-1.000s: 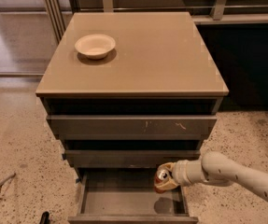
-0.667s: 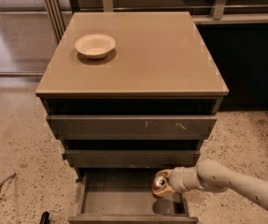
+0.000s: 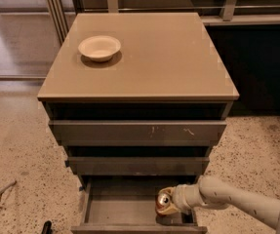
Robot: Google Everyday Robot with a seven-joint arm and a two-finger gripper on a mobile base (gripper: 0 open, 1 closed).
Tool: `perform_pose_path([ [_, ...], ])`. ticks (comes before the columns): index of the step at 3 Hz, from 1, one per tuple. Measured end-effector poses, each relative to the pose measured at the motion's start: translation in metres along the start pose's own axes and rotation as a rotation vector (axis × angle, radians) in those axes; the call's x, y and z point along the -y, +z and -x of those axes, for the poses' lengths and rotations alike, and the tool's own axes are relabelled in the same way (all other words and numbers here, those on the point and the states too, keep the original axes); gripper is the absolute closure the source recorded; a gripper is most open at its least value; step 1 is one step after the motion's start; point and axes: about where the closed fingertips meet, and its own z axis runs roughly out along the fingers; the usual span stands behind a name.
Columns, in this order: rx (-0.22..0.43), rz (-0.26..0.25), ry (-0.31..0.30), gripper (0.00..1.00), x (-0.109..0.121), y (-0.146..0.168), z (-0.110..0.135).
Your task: Place coke can into bottom drawer
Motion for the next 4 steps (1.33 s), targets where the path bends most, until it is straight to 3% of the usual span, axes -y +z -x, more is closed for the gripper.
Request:
perform_pose_path([
  [4, 0.042, 0.029, -0.071, 1.00, 0.009, 0.049, -0.018],
])
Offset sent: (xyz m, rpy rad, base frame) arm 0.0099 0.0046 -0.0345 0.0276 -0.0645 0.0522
